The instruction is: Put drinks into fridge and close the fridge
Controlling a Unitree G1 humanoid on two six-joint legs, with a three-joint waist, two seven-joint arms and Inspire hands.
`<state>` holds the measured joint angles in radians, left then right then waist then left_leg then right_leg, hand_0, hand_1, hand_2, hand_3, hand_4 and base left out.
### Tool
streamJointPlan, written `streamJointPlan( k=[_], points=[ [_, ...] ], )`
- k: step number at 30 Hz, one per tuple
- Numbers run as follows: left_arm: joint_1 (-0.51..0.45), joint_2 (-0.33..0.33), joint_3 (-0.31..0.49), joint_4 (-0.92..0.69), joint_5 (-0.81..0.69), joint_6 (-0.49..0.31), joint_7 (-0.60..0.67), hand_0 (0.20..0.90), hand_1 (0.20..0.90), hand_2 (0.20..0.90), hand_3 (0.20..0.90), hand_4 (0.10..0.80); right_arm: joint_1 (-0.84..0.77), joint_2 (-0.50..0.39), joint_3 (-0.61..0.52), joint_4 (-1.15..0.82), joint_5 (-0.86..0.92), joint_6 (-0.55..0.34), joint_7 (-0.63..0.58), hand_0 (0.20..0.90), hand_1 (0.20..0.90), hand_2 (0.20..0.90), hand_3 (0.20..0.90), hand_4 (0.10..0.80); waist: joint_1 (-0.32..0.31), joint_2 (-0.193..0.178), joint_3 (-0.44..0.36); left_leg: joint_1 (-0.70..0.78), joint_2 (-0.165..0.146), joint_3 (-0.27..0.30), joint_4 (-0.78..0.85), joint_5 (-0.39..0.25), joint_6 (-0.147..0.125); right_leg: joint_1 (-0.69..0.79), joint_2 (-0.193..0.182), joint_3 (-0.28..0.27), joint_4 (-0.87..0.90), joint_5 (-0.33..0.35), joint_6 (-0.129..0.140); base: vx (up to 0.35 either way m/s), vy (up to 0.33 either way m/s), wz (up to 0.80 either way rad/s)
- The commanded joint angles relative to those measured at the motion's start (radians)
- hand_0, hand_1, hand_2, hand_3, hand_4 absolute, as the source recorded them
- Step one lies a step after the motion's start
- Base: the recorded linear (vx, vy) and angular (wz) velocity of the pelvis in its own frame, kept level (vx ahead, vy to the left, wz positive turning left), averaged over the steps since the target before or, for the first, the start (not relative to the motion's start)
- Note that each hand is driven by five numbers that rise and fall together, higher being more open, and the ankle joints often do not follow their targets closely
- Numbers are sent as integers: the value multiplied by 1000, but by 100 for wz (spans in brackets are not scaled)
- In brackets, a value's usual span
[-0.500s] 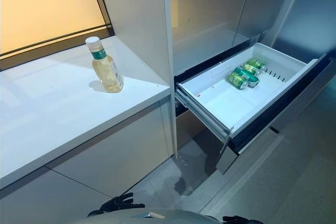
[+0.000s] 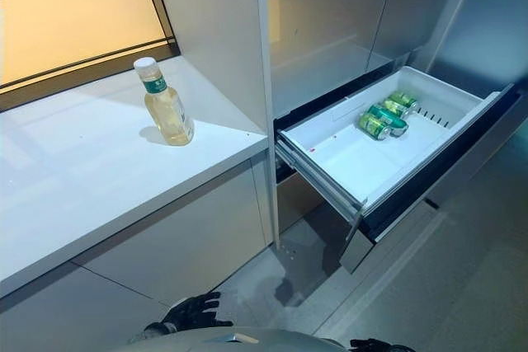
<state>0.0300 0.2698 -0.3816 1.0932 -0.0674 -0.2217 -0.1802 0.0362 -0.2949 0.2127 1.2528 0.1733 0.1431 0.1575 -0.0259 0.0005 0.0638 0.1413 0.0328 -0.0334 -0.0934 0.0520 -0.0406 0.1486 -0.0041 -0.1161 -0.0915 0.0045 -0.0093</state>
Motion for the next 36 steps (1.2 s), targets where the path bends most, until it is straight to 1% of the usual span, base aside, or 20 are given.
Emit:
streamJointPlan(
  k=[1, 2, 3, 4, 7, 8, 9, 13, 17, 19, 21, 25, 27, 28, 29, 31, 33, 34, 35, 36],
  points=[
    [-140, 24, -78, -102, 147, -134, 48, 900, 900, 900, 900, 800, -58, 15, 54, 4, -17, -12, 38, 900, 900, 900, 900, 800, -1, -9, 37, 9, -48, 41, 9, -92, 46, -24, -25, 22, 64, -25, 81, 0, 0, 0],
    [-153, 38, -101, -142, 176, -127, 56, 900, 900, 900, 900, 800, -59, 13, 60, -2, -18, -14, 40, 900, 900, 900, 900, 800, -4, -9, 39, 9, -48, 42, 9, -92, 46, -26, -24, 24, 66, -25, 82, -35, 9, -3],
    [-183, 70, -147, -224, 221, -108, 59, 900, 900, 900, 900, 800, -61, 3, 73, -15, -15, -16, 40, 900, 900, 900, 900, 800, -10, -8, 40, 8, -47, 43, 8, -91, 46, -29, -24, 27, 67, -24, 84, -34, 5, -2],
    [-199, 86, -168, -277, 228, -95, 62, 900, 900, 900, 900, 800, -63, -4, 74, -25, -14, -14, 39, 900, 900, 900, 900, 800, -12, -7, 40, 7, -46, 45, 8, -91, 46, -30, -24, 28, 67, -24, 85, -31, 7, -2],
    [-232, 114, -200, -358, 217, -76, 54, 900, 900, 900, 900, 800, -69, -15, 74, -30, -18, -18, 40, 900, 900, 900, 900, 800, -16, -3, 40, 6, -45, 47, 8, -91, 47, -32, -24, 30, 66, -22, 87, 0, 0, 0],
    [-258, 130, -213, -412, 220, -60, 66, 900, 900, 900, 900, 800, -74, -22, 75, -35, -18, -19, 42, 900, 900, 900, 900, 800, -19, -1, 39, 5, -45, 48, 7, -90, 47, -32, -24, 29, 64, -21, 87, 0, 0, 0],
    [-262, 132, -215, -420, 219, -54, 69, 900, 900, 900, 900, 800, -75, -23, 74, -35, -18, -20, 43, 900, 900, 900, 900, 800, -19, -1, 39, 5, -45, 48, 7, -90, 48, -32, -24, 29, 63, -21, 87, -7, 15, -3],
    [-297, 152, -213, -488, 162, -97, 76, 900, 900, 900, 900, 800, -79, -22, 67, -37, -15, -21, 42, 900, 900, 900, 900, 800, -20, 3, 33, 5, -48, 45, 6, -91, 50, -30, -26, 28, 58, -20, 87, 0, 0, 0],
    [-316, 171, -208, -573, 121, -146, 50, 900, 900, 900, 900, 800, -72, -12, 61, -27, -18, -22, 30, 900, 900, 900, 900, 800, -17, 4, 28, 7, -49, 40, 6, -93, 50, -23, -29, 24, 53, -20, 87, 0, 0, 0],
    [-328, 183, -194, -641, 58, -146, 12, 900, 900, 900, 900, 800, -67, -8, 60, -23, -20, -30, 25, 900, 900, 900, 900, 800, -15, 4, 25, 7, -50, 35, 6, -94, 51, -21, -28, 24, 50, -19, 86, 0, 0, 0],
    [-339, 200, -179, -720, -7, -130, -29, 900, 900, 900, 900, 800, -61, -4, 54, -19, -24, -37, 20, 900, 900, 900, 900, 800, -11, 6, 21, 7, -52, 31, 6, -97, 53, -18, -29, 24, 47, -21, 86, 0, 0, 0],
    [-363, 227, -156, -861, -133, -112, -79, 900, 900, 900, 900, 800, -54, 4, 49, -5, -27, -53, 14, 900, 900, 900, 900, 800, -5, 8, 19, 6, -52, 23, 6, -99, 54, -16, -30, 22, 46, -24, 85, 0, 0, 0],
    [-376, 239, -140, -936, -175, -99, -84, 900, 900, 900, 900, 800, -46, 10, 49, -2, -27, -63, 8, 900, 900, 900, 900, 800, -2, 8, 20, 6, -53, 17, 6, -99, 55, -15, -30, 20, 45, -24, 84, -15, -5, 1],
    [-384, 244, -132, -966, -166, -135, -90, 900, 900, 900, 900, 800, -44, 13, 48, 2, -27, -69, 6, 900, 900, 900, 900, 800, -1, 7, 18, -1, -54, 15, 6, -90, 55, -22, -31, 19, 47, -17, 84, -47, -33, 3],
    [-381, 250, -146, -1004, -198, -126, -62, 900, 900, 900, 900, 800, -41, 20, 42, 6, -27, -78, 6, 900, 900, 900, 900, 800, 6, 2, 16, -7, -54, 14, 6, -90, 56, -26, -29, 20, 47, -19, 82, -83, -43, 4],
    [-343, 264, -125, -1062, -226, -182, -80, 900, 900, 900, 900, 800, -41, 22, 35, -4, -21, -83, -1, 900, 900, 900, 900, 800, 13, 4, 30, -12, -53, 6, 6, -87, 53, -28, -30, 14, 49, -20, 82, -96, -25, 4],
    [-279, 288, -63, -1148, -282, -237, -134, 900, 900, 900, 900, 800, -24, 18, 31, -48, -5, -70, -14, 900, 900, 900, 900, 800, 24, 5, 47, -15, -56, -6, 6, -83, 54, -26, -34, 1, 48, -19, 78, -85, 11, 5],
    [-247, 306, -18, -1211, -366, -218, -184, 900, 900, 900, 900, 800, -11, 20, 24, -68, 1, -66, -22, 900, 900, 900, 900, 800, 33, 6, 52, -17, -58, -14, 6, -80, 54, -25, -36, -5, 47, -17, 77, -16, 6, 6],
    [-239, 309, -9, -1223, -380, -216, -194, 900, 900, 900, 900, 800, -8, 20, 24, -73, 3, -65, -25, 900, 900, 900, 900, 800, 34, 7, 54, -11, -58, -16, 7, -88, 54, -17, -35, -6, 44, -23, 77, -12, -4, 10],
    [-210, 314, 38, -1276, -432, -212, -231, 900, 900, 900, 900, 800, 3, 22, 22, -79, 11, -70, -32, 900, 900, 900, 900, 800, 45, 7, 57, -12, -59, -23, 7, -87, 54, -12, -36, -12, 41, -23, 77, -3, -12, 15]
  ],
)
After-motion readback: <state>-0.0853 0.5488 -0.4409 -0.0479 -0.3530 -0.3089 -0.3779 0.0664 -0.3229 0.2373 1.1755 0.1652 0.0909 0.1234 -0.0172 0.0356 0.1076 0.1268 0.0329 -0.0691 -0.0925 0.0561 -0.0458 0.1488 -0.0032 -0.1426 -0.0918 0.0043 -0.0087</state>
